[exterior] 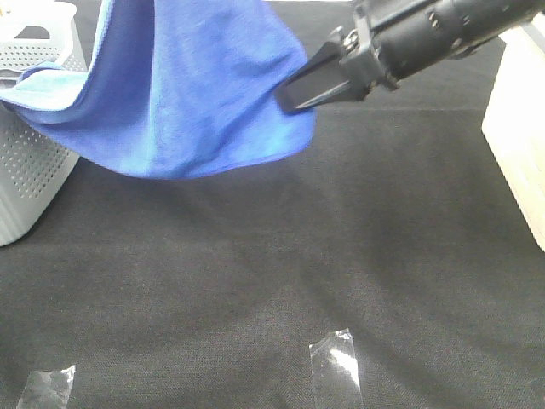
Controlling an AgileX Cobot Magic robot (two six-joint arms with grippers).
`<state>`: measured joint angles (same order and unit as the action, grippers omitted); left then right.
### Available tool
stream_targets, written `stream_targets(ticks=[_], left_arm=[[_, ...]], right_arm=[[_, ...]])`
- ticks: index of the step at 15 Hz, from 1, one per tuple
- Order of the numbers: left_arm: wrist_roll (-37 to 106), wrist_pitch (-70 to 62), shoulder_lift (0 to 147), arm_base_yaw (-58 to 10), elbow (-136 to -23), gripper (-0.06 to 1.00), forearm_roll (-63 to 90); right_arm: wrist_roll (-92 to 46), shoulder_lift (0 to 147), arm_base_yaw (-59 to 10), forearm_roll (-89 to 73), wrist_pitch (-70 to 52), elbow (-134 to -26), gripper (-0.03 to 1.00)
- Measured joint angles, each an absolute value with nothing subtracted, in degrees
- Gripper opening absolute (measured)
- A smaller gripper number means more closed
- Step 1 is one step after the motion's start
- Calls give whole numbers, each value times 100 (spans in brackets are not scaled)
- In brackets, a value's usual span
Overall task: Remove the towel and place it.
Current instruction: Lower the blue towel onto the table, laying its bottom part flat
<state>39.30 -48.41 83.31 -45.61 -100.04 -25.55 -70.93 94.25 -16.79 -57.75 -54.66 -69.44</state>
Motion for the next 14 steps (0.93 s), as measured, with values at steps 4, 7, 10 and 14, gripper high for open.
stream_targets(ticks=[4, 7, 10, 14], left_arm=[[2183, -4841, 8331, -4561, -10004, 0, -2550], [1673, -4750, 8331, -4561, -10004, 0, -2550], [1604, -4372, 8331, -4561, -10004, 0, -2905], [1604, -3810, 8331, -4561, -10004, 0, -3799]], right_arm=[[-4641, 9070, -1679, -3753, -5609, -7821, 0], [-3117, 9036, -1679, -2332, -5976, -8812, 0], [-2544, 9036, -1679, -1392, -5982, -10032, 0], [-2492, 9036, -1679, -888, -5942, -10921, 0]])
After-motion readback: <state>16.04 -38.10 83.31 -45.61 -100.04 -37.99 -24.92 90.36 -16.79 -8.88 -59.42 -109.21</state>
